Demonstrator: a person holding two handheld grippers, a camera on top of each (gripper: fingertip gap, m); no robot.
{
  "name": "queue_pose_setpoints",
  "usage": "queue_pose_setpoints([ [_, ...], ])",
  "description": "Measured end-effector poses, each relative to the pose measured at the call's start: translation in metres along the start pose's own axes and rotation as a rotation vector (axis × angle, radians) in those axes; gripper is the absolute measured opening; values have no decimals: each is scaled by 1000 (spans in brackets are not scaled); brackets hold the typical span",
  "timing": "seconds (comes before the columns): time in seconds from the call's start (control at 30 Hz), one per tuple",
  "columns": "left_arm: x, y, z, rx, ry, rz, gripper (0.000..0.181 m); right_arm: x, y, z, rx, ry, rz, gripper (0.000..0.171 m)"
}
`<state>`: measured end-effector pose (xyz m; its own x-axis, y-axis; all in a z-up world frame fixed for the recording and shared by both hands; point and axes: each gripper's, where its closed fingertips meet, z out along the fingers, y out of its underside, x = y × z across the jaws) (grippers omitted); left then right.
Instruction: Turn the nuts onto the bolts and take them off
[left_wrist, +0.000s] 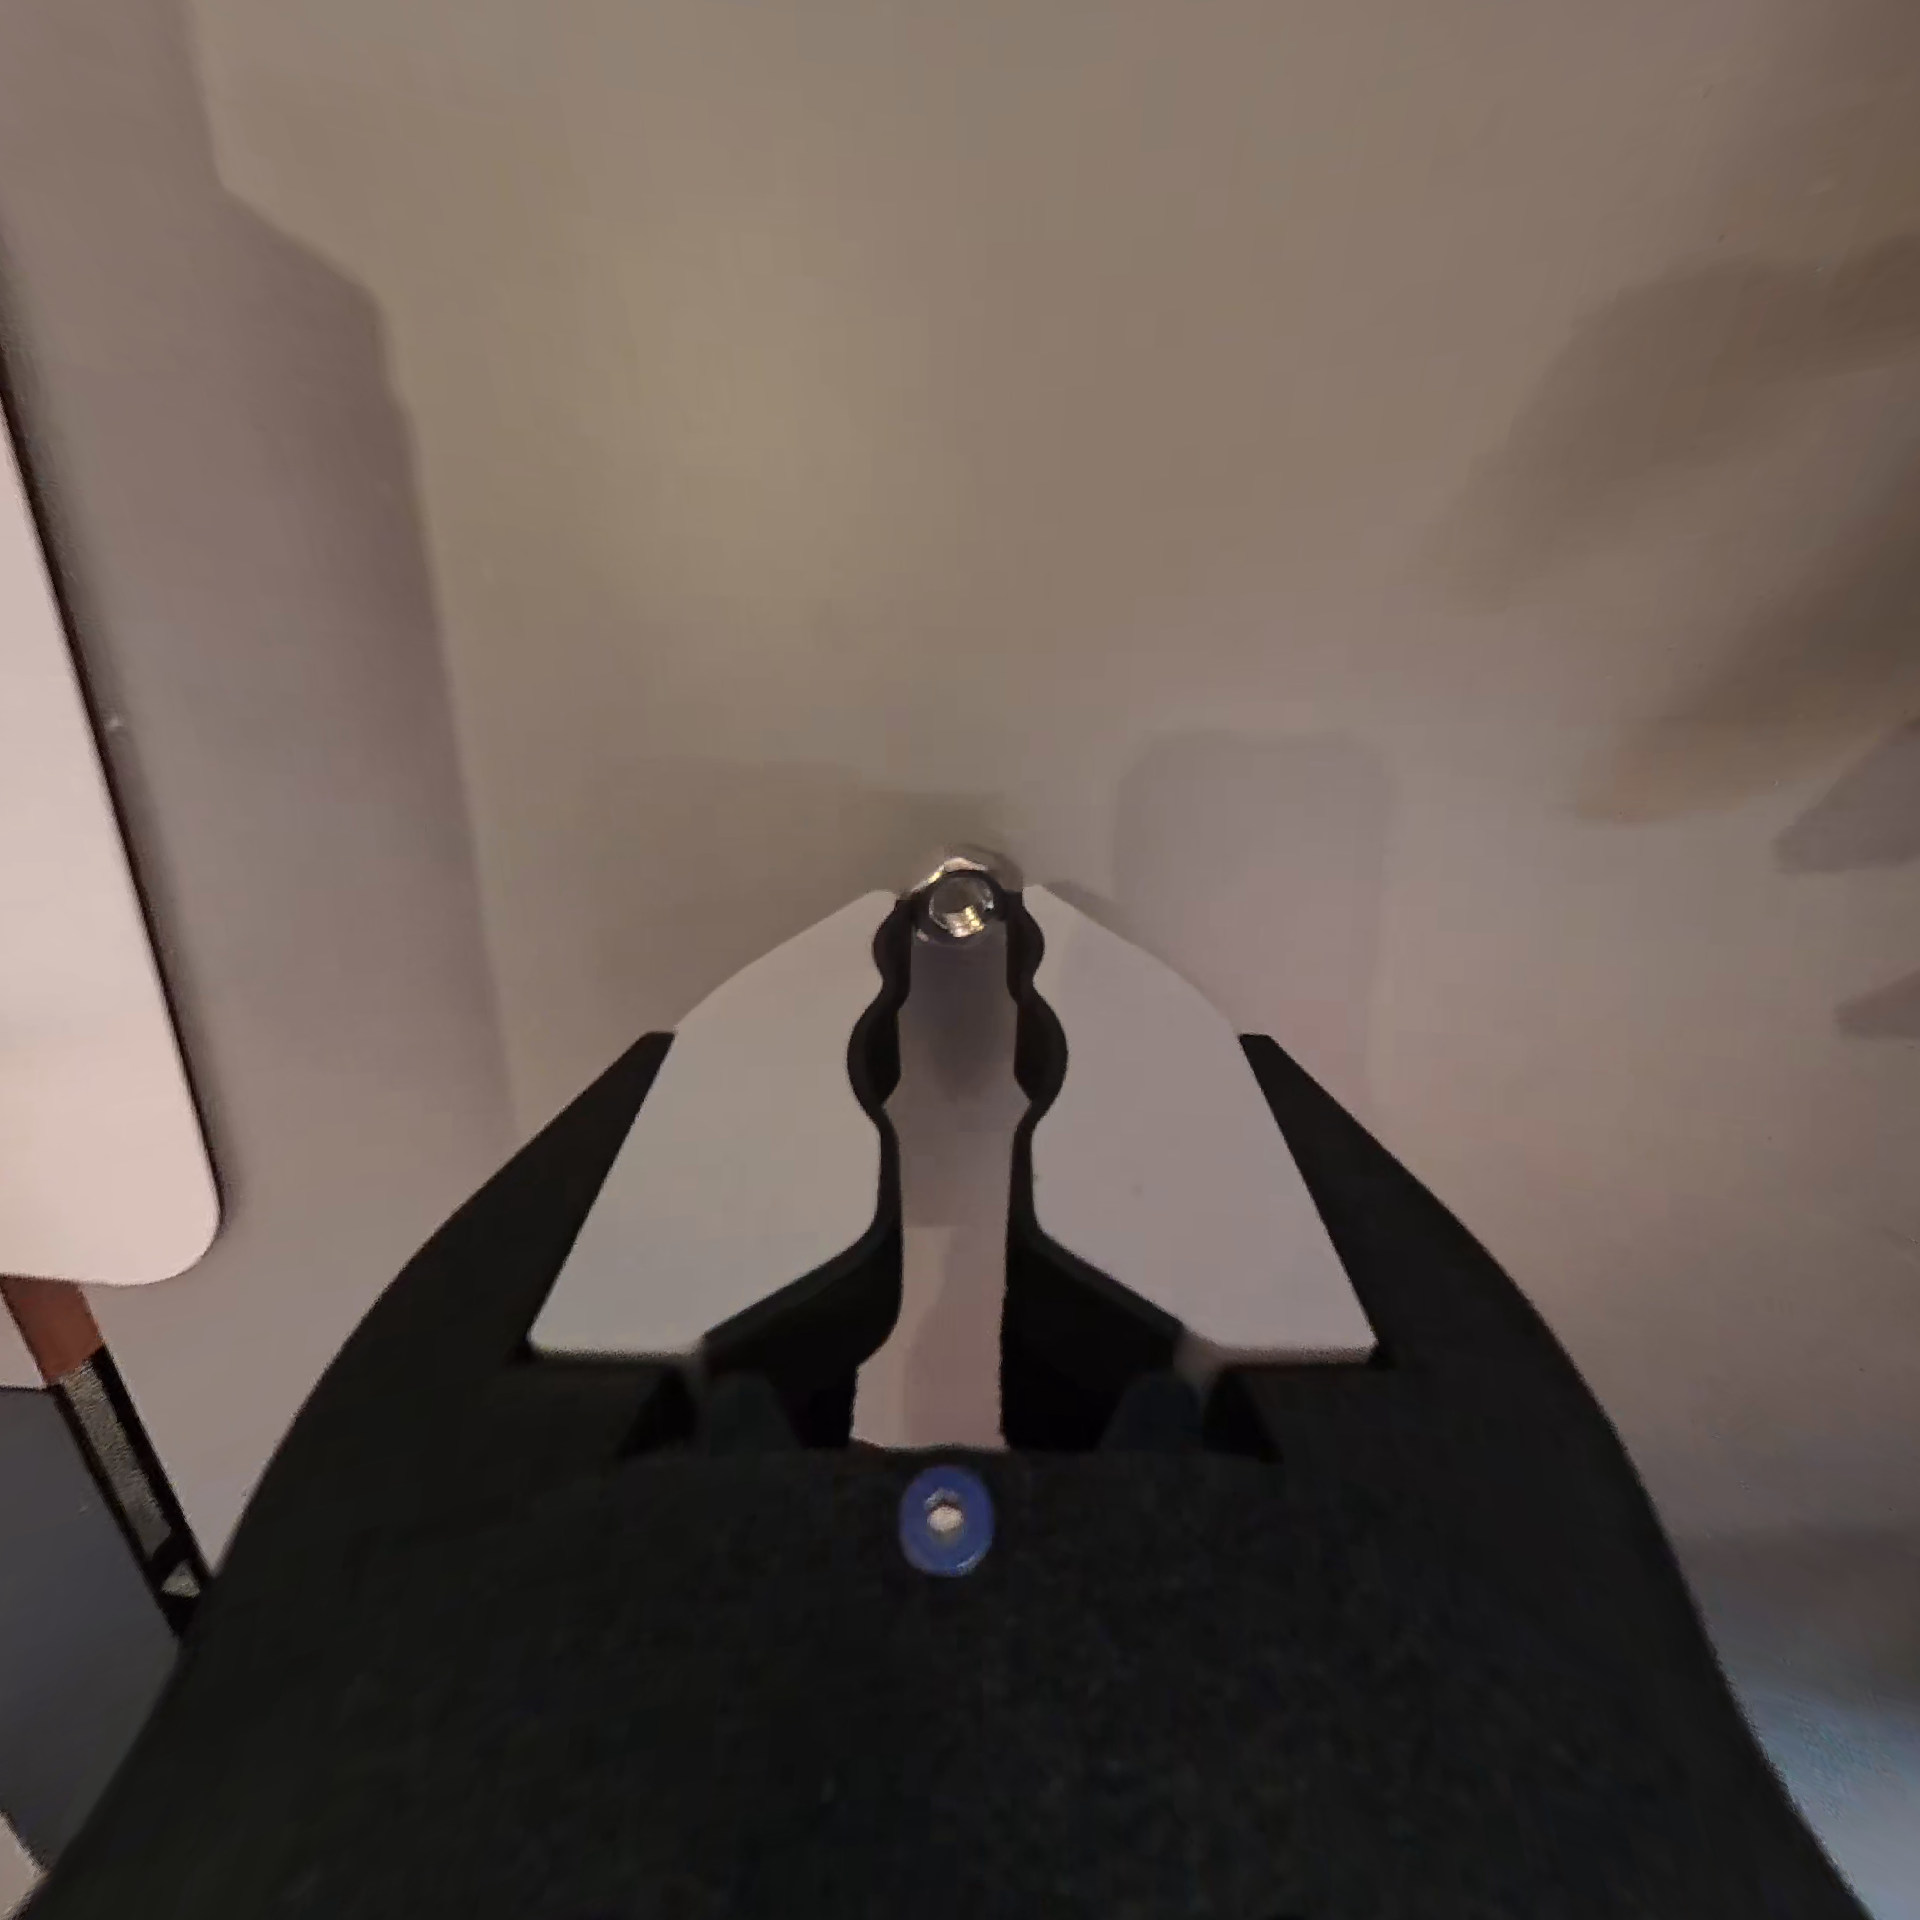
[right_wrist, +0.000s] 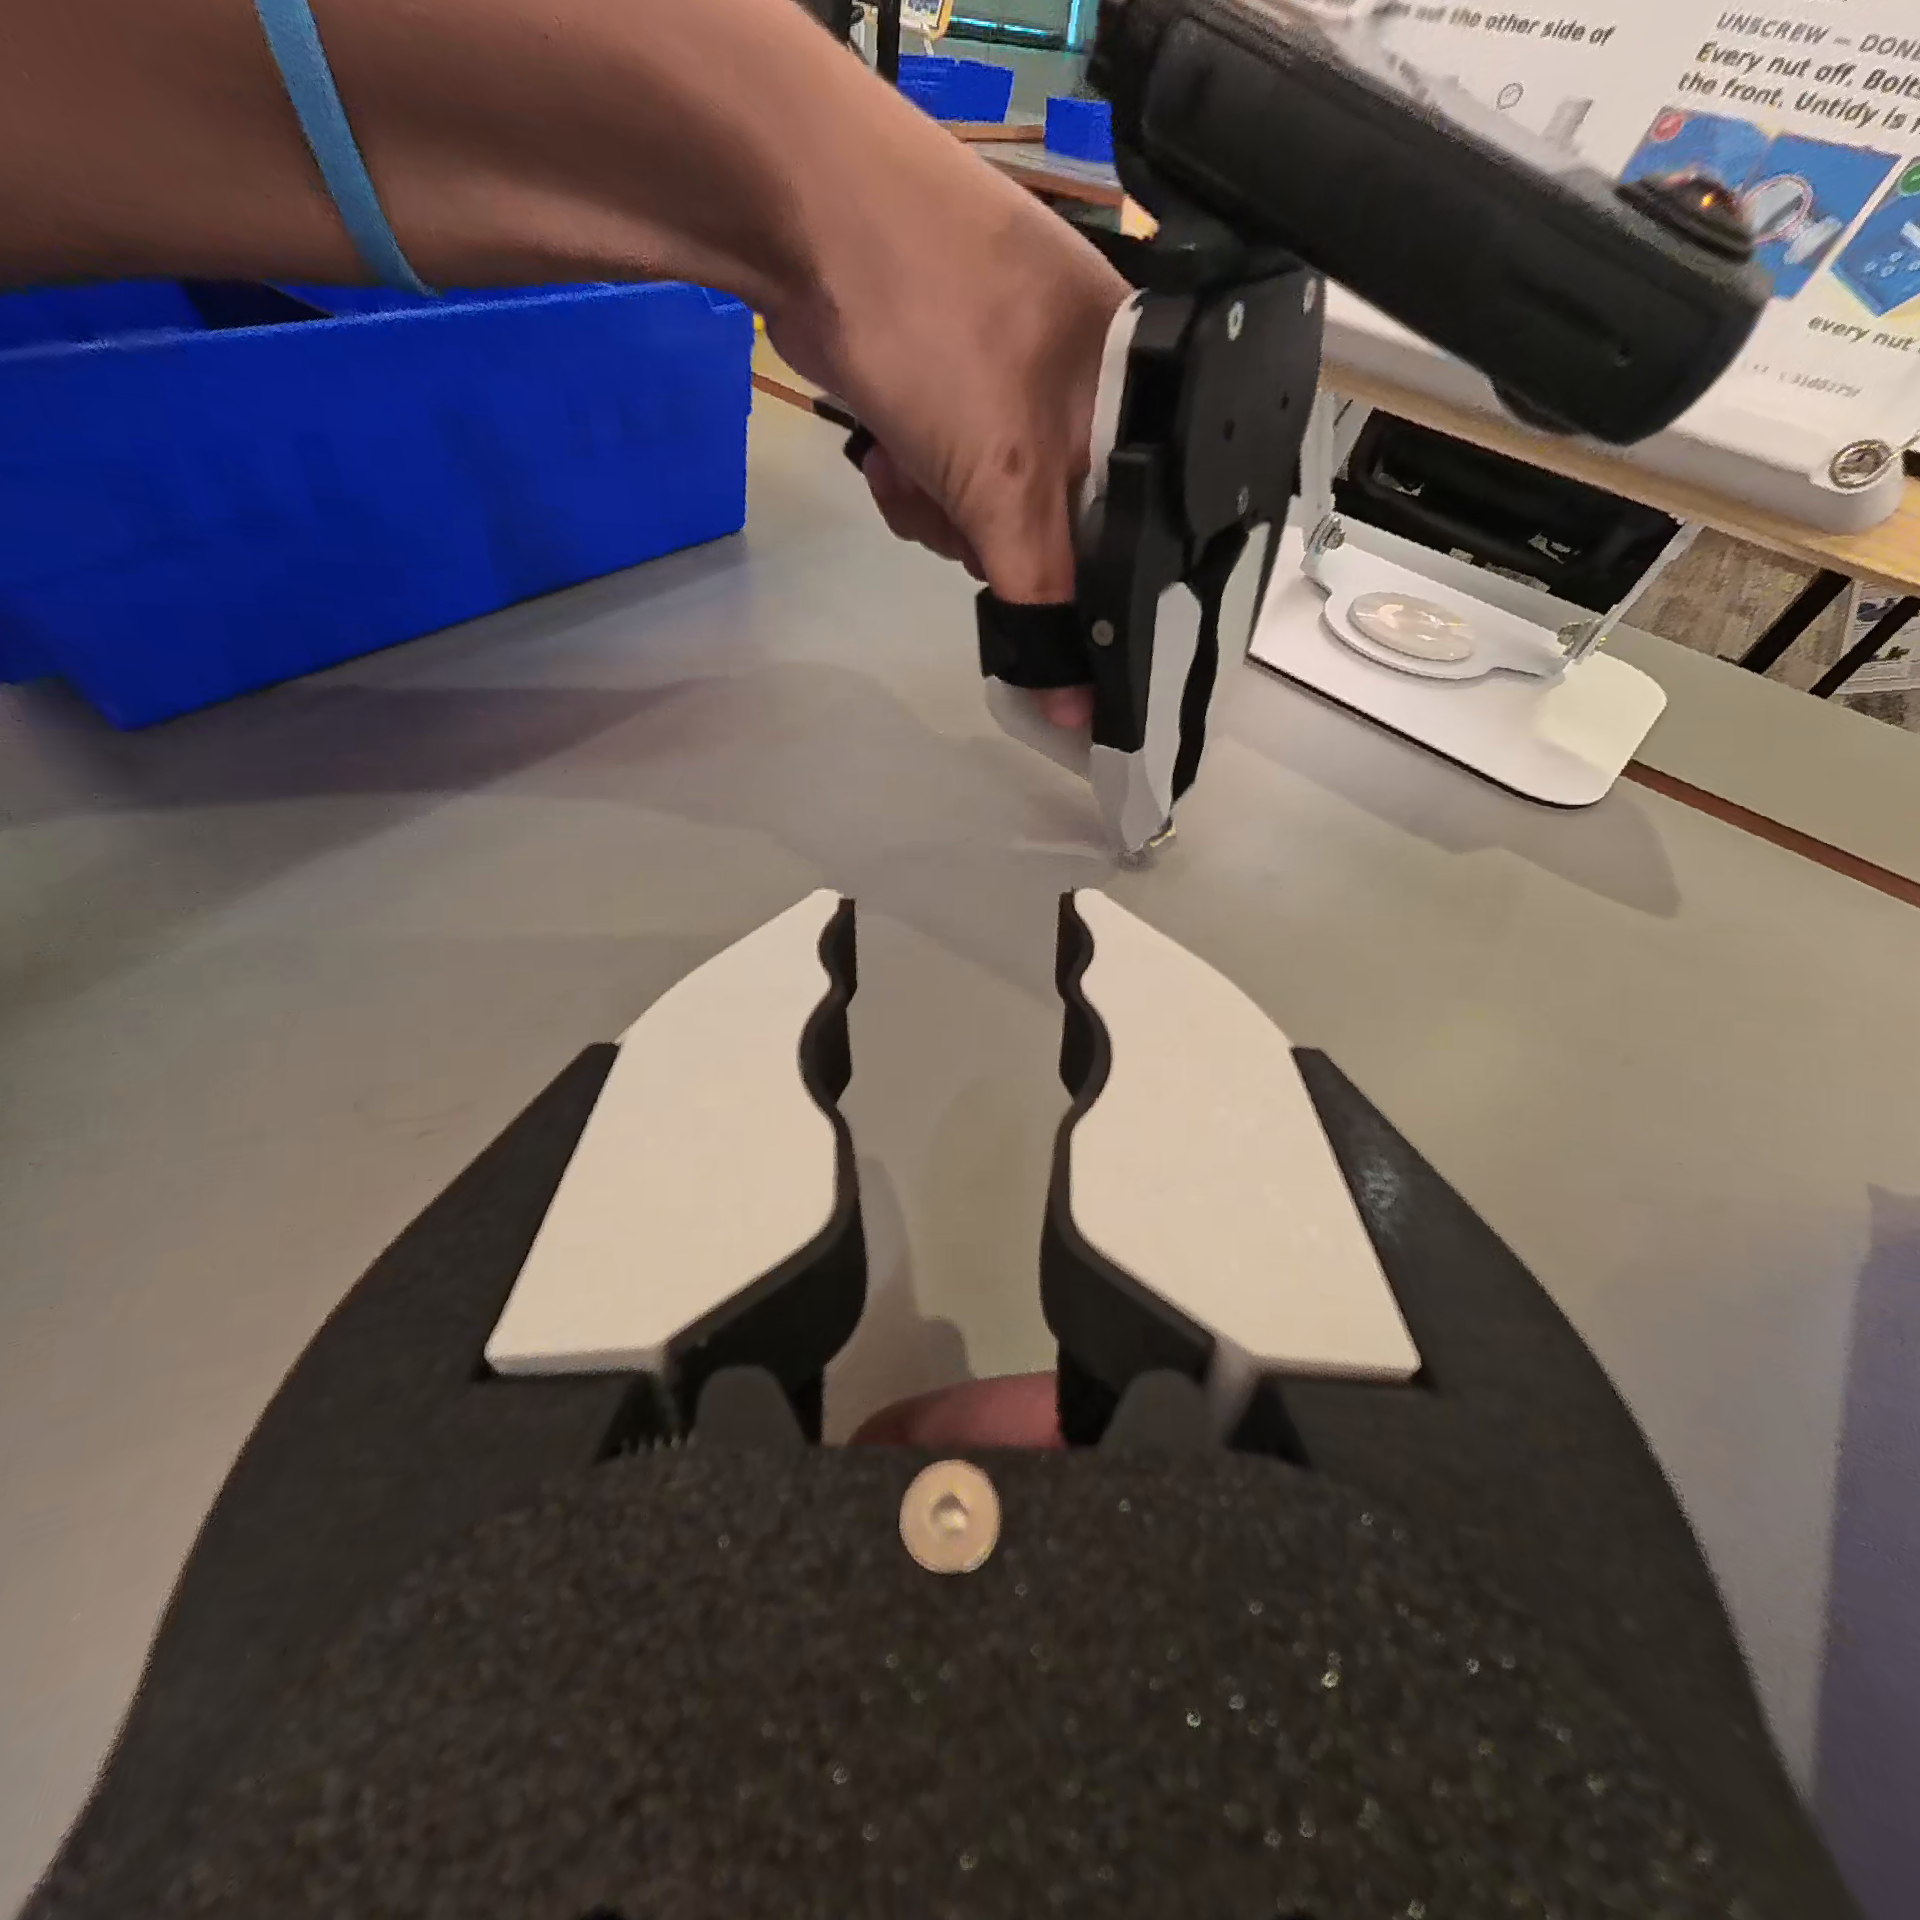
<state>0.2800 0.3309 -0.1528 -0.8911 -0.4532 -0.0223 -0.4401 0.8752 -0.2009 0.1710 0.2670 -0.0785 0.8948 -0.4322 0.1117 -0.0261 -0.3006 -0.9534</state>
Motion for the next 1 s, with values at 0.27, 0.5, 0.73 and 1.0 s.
queue_pose_setpoints([
  [0.27,-5,-2,6,49,-31,-47,21,-1,1,0,-5,-7,2,37],
  [0.5,7,-20,-58,445,21,-251,42,0,1,0,-6,-10,13,37],
  [0.73,60,-6,-181,1029,-87,-340,39,-2,2,2,-13,-26,20,37],
  [1.0,141,51,-205,1353,-556,-391,37,-1,5,2,-22,-23,19,36],
])
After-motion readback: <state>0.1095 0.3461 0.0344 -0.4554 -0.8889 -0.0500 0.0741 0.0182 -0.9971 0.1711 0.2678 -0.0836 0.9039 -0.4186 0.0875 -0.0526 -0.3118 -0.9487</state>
